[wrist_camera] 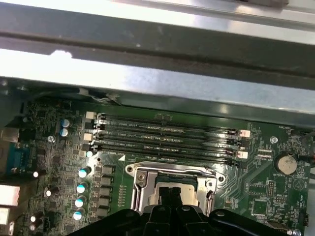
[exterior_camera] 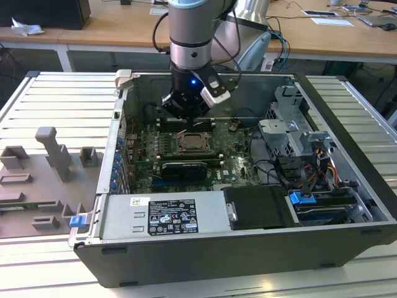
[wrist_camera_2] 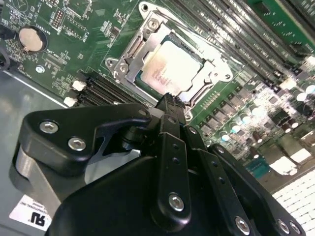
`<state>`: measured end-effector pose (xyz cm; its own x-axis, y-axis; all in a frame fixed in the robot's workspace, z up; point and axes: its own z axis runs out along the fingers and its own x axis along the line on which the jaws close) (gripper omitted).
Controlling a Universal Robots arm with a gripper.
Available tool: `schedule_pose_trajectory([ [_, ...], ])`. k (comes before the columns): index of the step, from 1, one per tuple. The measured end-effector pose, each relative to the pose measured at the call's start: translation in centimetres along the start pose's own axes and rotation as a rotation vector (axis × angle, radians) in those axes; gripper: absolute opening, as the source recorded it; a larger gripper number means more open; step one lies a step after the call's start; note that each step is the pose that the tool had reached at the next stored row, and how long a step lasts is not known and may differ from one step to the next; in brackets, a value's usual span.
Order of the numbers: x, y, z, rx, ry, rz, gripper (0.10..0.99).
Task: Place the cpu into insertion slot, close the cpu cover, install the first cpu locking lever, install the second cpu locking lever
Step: 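Install the first cpu locking lever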
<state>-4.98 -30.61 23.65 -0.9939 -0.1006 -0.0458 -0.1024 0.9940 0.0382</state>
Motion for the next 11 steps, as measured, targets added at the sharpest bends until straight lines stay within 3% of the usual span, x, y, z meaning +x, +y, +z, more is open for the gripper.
schedule_pose_trajectory([
  [7, -0.02, 0.16, 0.54, -0.023, -0.0043, 0.051, 0.106],
  [11, -0.07, 0.21, 0.72, -0.056, -0.007, 0.053, 0.106],
])
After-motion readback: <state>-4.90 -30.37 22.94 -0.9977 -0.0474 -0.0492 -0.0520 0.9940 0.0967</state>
